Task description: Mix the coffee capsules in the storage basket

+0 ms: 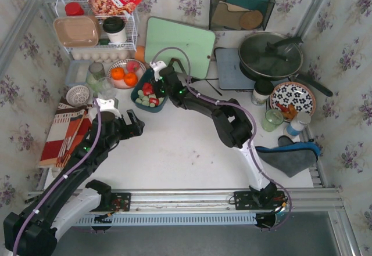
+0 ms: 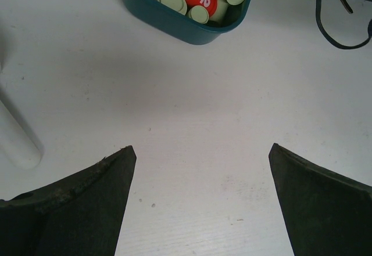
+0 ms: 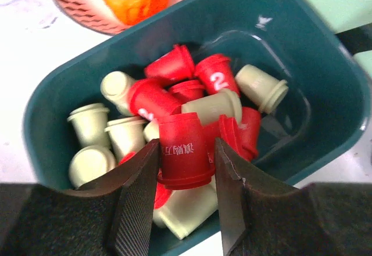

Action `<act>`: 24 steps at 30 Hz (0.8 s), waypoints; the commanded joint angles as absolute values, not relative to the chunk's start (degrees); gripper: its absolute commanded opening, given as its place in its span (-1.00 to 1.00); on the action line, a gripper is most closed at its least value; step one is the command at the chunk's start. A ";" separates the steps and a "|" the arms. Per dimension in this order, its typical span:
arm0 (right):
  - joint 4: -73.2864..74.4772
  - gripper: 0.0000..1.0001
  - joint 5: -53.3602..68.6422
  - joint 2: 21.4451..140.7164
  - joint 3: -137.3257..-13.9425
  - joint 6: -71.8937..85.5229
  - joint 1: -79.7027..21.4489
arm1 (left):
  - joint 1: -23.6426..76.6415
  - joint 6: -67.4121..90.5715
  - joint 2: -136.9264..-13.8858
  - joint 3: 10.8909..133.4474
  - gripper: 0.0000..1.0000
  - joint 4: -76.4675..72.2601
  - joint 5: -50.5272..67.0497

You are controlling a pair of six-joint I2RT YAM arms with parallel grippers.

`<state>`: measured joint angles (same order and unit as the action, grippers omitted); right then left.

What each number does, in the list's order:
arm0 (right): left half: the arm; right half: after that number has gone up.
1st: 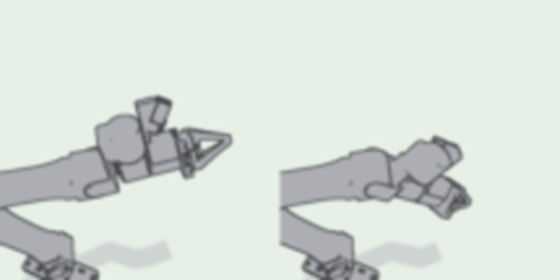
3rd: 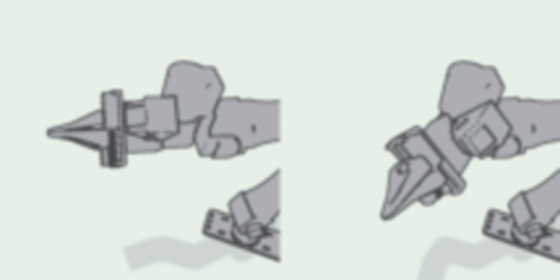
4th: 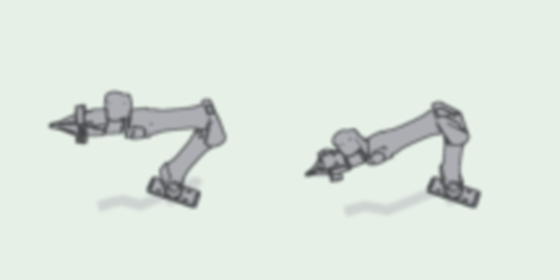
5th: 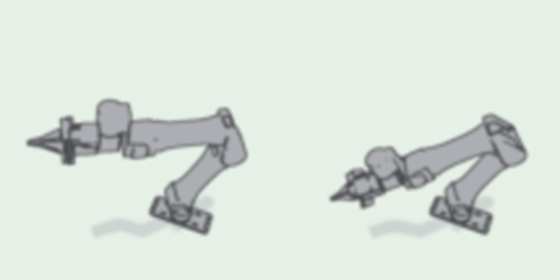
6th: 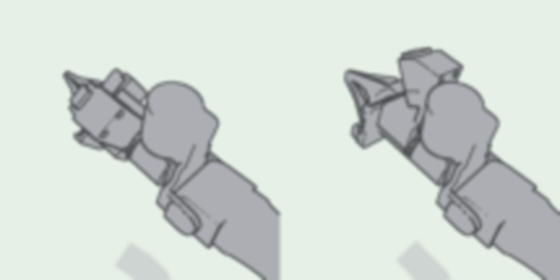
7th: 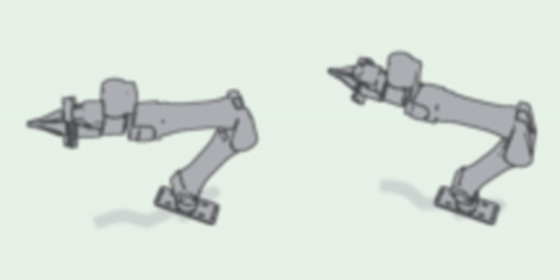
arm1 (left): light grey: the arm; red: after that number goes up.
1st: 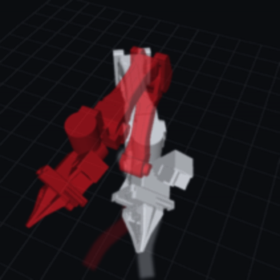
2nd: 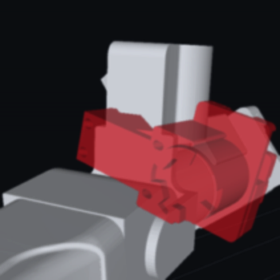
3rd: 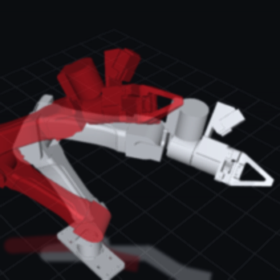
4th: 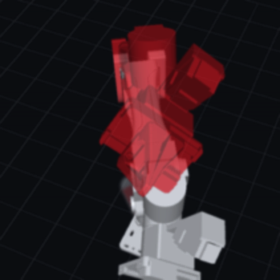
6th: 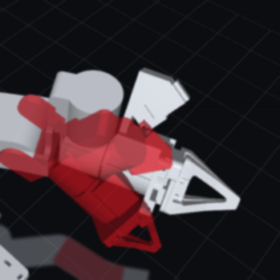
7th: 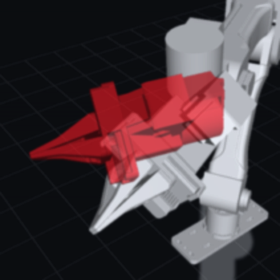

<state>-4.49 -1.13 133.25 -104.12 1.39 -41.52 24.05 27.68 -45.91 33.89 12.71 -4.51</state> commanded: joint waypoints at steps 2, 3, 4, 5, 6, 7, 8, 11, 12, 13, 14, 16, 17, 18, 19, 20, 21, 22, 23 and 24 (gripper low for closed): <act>-4.78 -0.32 -8.26 136.58 -107.82 0.90 -40.72 | 24.08 27.58 -46.11 33.84 0.99 12.14 -4.30; -4.07 -0.32 -9.16 137.47 -108.74 1.00 -40.29 | 24.08 27.53 -46.20 33.87 0.99 12.20 -4.38; -3.86 -0.32 -9.71 138.22 -109.55 1.17 -39.75 | 24.08 27.49 -46.28 33.86 0.99 12.14 -4.46; -3.97 -0.31 -9.71 138.85 -110.12 1.37 -39.25 | 24.08 27.43 -46.39 33.91 0.99 12.06 -4.48; -4.29 -0.31 -9.28 139.44 -110.54 1.36 -38.82 | 24.08 27.43 -46.54 33.89 0.99 12.08 -4.56; -4.94 -0.30 -8.82 139.84 -110.83 1.14 -38.34 | 24.08 27.42 -46.74 33.84 0.99 12.00 -4.57; -5.53 -0.28 -8.21 140.05 -111.09 0.83 -38.06 | 24.08 27.43 -46.85 33.86 0.99 11.96 -4.53; -5.70 -0.13 -7.02 140.74 -112.96 -0.47 -37.88 | 24.08 27.42 -47.40 33.93 0.99 11.88 -4.48; -5.37 -0.10 -6.40 141.08 -113.69 -0.90 -37.88 | 24.08 27.42 -47.54 33.99 0.99 11.80 -4.44; -4.99 -0.10 -5.81 141.33 -114.47 -1.37 -37.88 | 24.08 27.47 -47.59 33.96 0.99 11.79 -4.40; -4.83 -0.10 -5.30 141.33 -114.98 -1.63 -37.88 | 24.08 27.42 -47.72 33.95 0.99 11.70 -4.35; -5.13 -0.10 -3.53 141.25 -115.09 -1.76 -37.92 | 24.08 27.42 -47.97 33.93 0.99 11.63 -4.31; -5.44 -0.09 -2.41 141.24 -115.08 -1.71 -37.89 | 24.08 27.42 -48.05 33.98 0.99 11.61 -4.23; -5.66 -0.09 -1.28 141.24 -115.06 -1.57 -37.88 | 24.08 27.38 -48.10 34.05 0.99 11.60 -4.22; -5.68 -0.06 -0.36 141.24 -115.05 -1.33 -37.88 | 24.07 27.34 -48.08 34.06 0.99 11.68 -4.22; -5.58 -0.02 0.18 141.20 -115.07 -0.99 -37.88 | 24.08 27.33 -48.14 34.04 0.99 11.71 -4.22; -5.38 0.04 0.52 141.11 -115.03 -0.56 -37.92 | 24.08 27.35 -48.14 34.02 0.99 11.69 -4.30; -5.18 0.12 0.68 140.88 -114.89 -0.16 -37.89 | 24.08 27.26 -48.08 34.03 0.99 11.69 -4.37; -4.72 0.17 0.66 140.68 -114.61 0.09 -37.88 | 24.08 27.25 -48.04 34.08 0.99 11.82 -4.47; -4.02 0.21 0.33 140.26 -114.31 0.35 -37.88 | 24.08 27.25 -48.06 34.02 0.99 11.80 -4.48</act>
<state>-4.03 -1.37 141.10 -114.65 -0.67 -37.91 24.05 27.68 -48.10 33.89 12.71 -4.49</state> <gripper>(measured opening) 0.574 0.994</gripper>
